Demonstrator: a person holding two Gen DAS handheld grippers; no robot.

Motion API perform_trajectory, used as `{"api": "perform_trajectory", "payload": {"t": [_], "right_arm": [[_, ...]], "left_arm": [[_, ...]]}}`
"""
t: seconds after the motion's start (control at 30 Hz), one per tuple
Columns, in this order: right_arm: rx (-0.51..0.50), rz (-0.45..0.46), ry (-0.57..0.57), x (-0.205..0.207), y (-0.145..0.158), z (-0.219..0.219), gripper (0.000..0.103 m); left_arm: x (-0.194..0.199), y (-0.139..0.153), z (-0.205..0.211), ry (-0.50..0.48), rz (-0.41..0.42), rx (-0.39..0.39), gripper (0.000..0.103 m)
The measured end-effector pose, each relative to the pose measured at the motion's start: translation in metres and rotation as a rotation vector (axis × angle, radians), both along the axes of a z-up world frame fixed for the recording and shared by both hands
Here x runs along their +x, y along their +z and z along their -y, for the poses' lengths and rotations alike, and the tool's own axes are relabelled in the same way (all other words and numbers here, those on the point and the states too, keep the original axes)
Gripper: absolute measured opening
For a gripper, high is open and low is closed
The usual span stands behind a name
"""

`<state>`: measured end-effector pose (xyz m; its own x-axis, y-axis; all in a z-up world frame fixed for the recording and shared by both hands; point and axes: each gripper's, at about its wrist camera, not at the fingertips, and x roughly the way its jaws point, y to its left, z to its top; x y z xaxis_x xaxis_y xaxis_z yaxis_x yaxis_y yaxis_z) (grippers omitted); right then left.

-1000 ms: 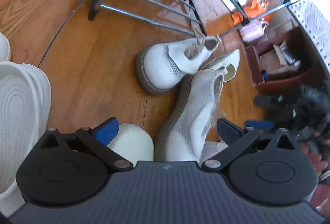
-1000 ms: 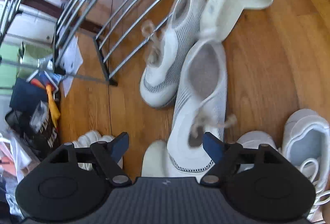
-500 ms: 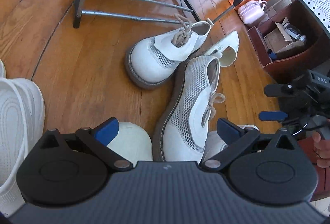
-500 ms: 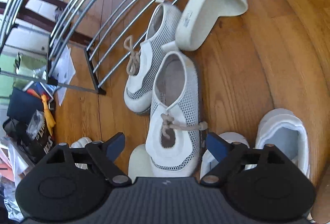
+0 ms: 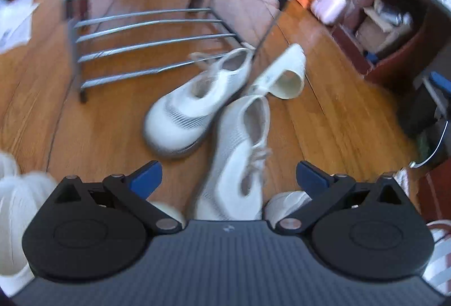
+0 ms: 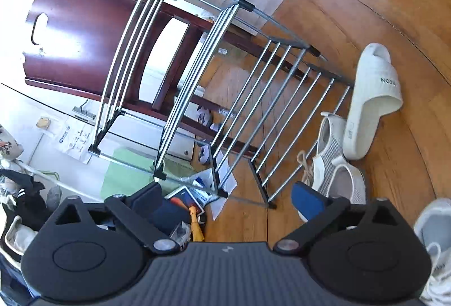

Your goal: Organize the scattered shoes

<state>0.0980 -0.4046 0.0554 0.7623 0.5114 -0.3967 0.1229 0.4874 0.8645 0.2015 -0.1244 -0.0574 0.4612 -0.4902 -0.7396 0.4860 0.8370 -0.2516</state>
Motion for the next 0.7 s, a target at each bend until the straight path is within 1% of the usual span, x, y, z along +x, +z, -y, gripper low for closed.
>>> {"api": "perform_trajectory", "payload": {"t": [0.03,0.07,0.1,0.13,0.2,0.23,0.27,0.3,0.4,0.43,0.5,0.53,0.6,0.63,0.67,0.7], "right_arm": [[-0.008,-0.03,-0.026,-0.003,-0.01,0.006,0.102],[-0.009,-0.06,-0.069,-0.007,-0.024,0.016,0.102],[-0.005,-0.074,-0.094,-0.011,-0.032,0.024,0.102],[0.016,-0.113,-0.155,-0.022,-0.055,0.039,0.102],[0.036,-0.128,-0.179,-0.031,-0.072,0.045,0.102],[0.047,-0.137,-0.188,-0.04,-0.084,0.049,0.102],[0.049,-0.151,-0.197,-0.052,-0.095,0.053,0.102],[0.045,-0.156,-0.198,-0.057,-0.099,0.055,0.102],[0.01,-0.186,-0.201,-0.073,-0.111,0.061,0.102],[0.008,-0.188,-0.208,-0.075,-0.114,0.064,0.102],[0.01,-0.191,-0.219,-0.075,-0.118,0.067,0.102],[0.023,-0.185,-0.231,-0.073,-0.12,0.07,0.102],[0.015,-0.182,-0.227,-0.073,-0.12,0.072,0.102],[-0.005,-0.183,-0.219,-0.07,-0.119,0.07,0.102],[-0.013,-0.186,-0.212,-0.068,-0.119,0.068,0.102],[-0.023,-0.189,-0.202,-0.066,-0.12,0.065,0.102]], "left_arm": [[0.006,0.0,0.008,-0.01,0.02,0.015,0.103],[0.021,-0.003,0.035,-0.041,0.062,0.055,0.103],[0.036,-0.007,0.051,-0.059,0.096,0.091,0.103],[0.047,-0.012,0.06,-0.07,0.118,0.122,0.103],[0.074,-0.028,0.099,-0.096,0.179,0.252,0.099],[0.082,-0.032,0.106,-0.103,0.183,0.272,0.094],[0.088,-0.035,0.111,-0.107,0.181,0.282,0.093],[0.107,-0.045,0.126,-0.107,0.145,0.271,0.093],[0.122,-0.053,0.139,-0.079,0.157,0.289,0.093],[0.128,-0.059,0.147,-0.087,0.172,0.313,0.093],[0.138,-0.074,0.161,-0.092,0.173,0.379,0.093],[0.14,-0.082,0.164,-0.084,0.171,0.397,0.093],[0.143,-0.091,0.169,-0.086,0.18,0.397,0.092],[0.142,-0.094,0.172,-0.087,0.203,0.404,0.089],[0.141,-0.096,0.174,-0.088,0.227,0.412,0.077],[0.14,-0.099,0.175,-0.081,0.255,0.435,0.067]]}}
